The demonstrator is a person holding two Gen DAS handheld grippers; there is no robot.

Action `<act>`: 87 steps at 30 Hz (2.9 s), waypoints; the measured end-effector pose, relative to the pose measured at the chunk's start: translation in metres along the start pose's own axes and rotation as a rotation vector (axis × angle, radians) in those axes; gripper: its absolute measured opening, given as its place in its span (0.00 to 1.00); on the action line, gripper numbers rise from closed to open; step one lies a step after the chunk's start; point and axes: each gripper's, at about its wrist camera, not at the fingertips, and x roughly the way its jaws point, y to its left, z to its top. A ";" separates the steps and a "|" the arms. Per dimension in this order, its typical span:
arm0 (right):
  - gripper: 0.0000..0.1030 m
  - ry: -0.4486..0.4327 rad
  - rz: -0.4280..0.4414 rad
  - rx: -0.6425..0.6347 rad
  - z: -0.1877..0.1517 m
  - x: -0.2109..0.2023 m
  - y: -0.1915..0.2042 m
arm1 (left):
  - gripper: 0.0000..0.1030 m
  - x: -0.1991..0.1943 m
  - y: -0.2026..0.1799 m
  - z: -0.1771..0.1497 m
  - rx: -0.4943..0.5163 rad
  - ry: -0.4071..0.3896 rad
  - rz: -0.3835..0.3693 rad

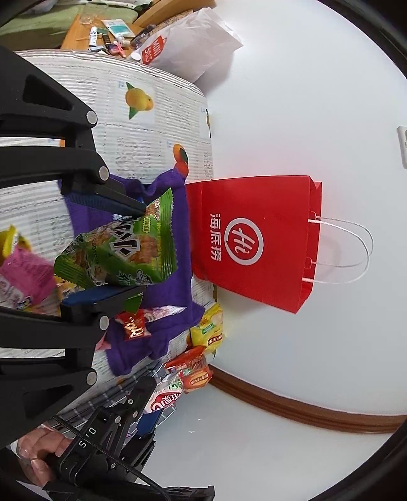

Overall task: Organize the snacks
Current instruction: 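Carry the green packet and strawberry packet over the purple towel with both tools, then open the right tool to drop the strawberry packet onto the towel, then open the left tool to drop the green packet onto the towel while the right moves to the pile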

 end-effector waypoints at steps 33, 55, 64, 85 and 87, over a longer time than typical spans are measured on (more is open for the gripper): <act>0.44 0.280 0.138 0.094 0.031 0.158 -0.018 | 0.39 0.120 0.056 0.023 -0.116 0.134 0.002; 0.45 0.433 0.083 0.046 0.011 0.201 0.000 | 0.39 0.121 0.054 0.017 -0.107 0.144 0.015; 0.51 0.478 0.059 0.037 0.001 0.217 0.003 | 0.39 0.119 0.053 0.018 -0.109 0.143 0.012; 0.71 0.404 0.092 0.099 0.018 0.185 -0.008 | 0.39 0.148 0.056 0.006 -0.134 0.260 -0.007; 0.71 0.402 0.093 0.102 0.019 0.184 -0.009 | 0.39 0.151 0.056 0.004 -0.141 0.274 -0.010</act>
